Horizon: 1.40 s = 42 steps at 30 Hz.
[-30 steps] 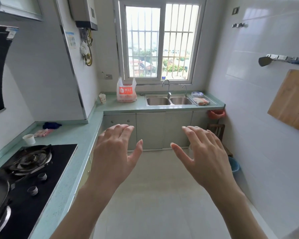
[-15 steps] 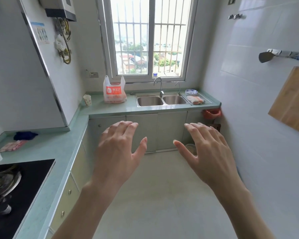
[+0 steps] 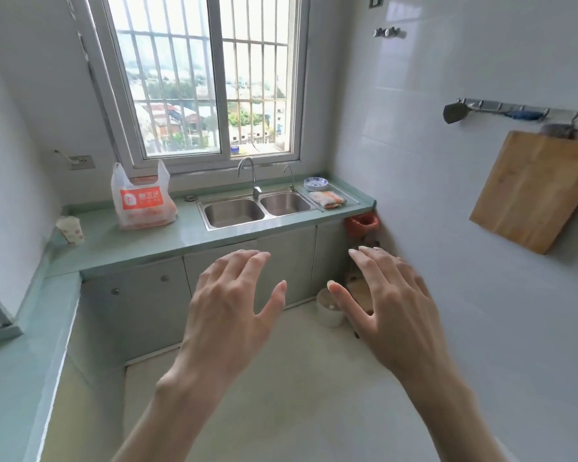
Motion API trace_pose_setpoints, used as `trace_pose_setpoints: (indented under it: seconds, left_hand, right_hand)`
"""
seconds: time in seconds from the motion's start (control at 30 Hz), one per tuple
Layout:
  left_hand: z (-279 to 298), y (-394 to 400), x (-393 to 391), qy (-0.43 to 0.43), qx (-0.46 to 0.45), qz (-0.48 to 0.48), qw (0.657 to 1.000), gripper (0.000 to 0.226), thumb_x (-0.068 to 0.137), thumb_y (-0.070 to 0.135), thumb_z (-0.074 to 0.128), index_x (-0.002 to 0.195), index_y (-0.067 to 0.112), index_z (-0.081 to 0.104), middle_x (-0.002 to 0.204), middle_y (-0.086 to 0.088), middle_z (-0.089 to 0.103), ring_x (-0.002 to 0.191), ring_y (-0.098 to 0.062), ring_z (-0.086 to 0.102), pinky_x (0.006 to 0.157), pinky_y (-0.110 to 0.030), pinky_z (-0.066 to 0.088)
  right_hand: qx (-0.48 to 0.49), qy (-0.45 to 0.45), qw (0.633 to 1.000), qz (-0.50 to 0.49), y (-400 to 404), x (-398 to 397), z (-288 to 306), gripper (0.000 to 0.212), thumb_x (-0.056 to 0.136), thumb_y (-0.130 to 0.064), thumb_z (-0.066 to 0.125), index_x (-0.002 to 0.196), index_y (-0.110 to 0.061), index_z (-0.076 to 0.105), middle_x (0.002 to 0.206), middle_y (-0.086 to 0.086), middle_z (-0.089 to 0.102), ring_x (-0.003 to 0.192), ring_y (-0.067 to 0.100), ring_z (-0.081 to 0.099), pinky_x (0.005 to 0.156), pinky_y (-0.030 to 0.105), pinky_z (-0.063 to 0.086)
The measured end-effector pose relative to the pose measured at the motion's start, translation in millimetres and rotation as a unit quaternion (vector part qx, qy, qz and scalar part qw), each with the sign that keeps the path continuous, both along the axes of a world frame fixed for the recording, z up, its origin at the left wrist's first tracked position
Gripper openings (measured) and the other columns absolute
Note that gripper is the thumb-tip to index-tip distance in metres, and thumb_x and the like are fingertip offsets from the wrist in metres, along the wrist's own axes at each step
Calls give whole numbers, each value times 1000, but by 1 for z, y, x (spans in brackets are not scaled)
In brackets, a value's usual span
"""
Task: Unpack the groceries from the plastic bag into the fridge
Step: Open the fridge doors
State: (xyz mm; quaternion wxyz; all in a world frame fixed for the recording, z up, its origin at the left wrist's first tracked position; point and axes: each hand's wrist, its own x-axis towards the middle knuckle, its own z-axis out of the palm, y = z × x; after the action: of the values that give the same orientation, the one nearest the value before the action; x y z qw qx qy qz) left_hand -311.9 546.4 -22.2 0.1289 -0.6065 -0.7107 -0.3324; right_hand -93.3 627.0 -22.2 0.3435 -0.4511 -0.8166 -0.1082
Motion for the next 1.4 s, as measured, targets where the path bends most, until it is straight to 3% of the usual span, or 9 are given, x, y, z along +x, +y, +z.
trace_pose_setpoints:
  seconds: [0.23, 0.5, 0.7, 1.27, 1.4]
  left_hand:
    - [-10, 79, -35, -13, -12, -92, 996, 52, 97, 54, 50, 136, 22, 62, 137, 7, 63, 128, -17, 56, 111, -34, 41]
    - [-14, 163, -33, -23, -11, -162, 986, 48, 98, 51, 53, 136, 21, 62, 136, 7, 63, 128, -18, 56, 111, -31, 37]
    - [-11, 232, -10, -17, 10, -209, 978, 45, 99, 45, 62, 135, 19, 62, 135, 4, 64, 126, -21, 58, 109, -37, 43]
    - [15, 441, 148, -8, 10, -344, 939, 44, 98, 43, 63, 137, 24, 61, 136, 9, 62, 127, -18, 52, 107, -36, 41]
    - [13, 473, 190, 1, 18, -384, 923, 44, 98, 43, 61, 137, 23, 60, 136, 6, 63, 126, -19, 53, 107, -31, 35]
  right_hand:
    - [-21, -4, 997, -77, 44, -26, -1, 66, 101, -64, 41, 144, -16, 58, 147, 1, 59, 141, 21, 48, 117, 37, 34]
    - [-23, -12, 985, -169, 90, -13, -1, 70, 101, -66, 37, 145, -16, 56, 147, 3, 59, 142, 21, 47, 120, 38, 34]
    - [-8, -12, 978, -210, 139, 9, -6, 68, 101, -66, 41, 144, -15, 57, 146, 4, 60, 140, 22, 50, 119, 37, 34]
    - [20, 16, 931, -364, 283, 157, -4, 59, 100, -52, 48, 141, -11, 60, 141, 6, 63, 134, 25, 55, 115, 46, 41]
    - [25, 13, 916, -401, 296, 192, -5, 58, 100, -52, 48, 141, -11, 60, 141, 5, 63, 134, 25, 55, 114, 47, 42]
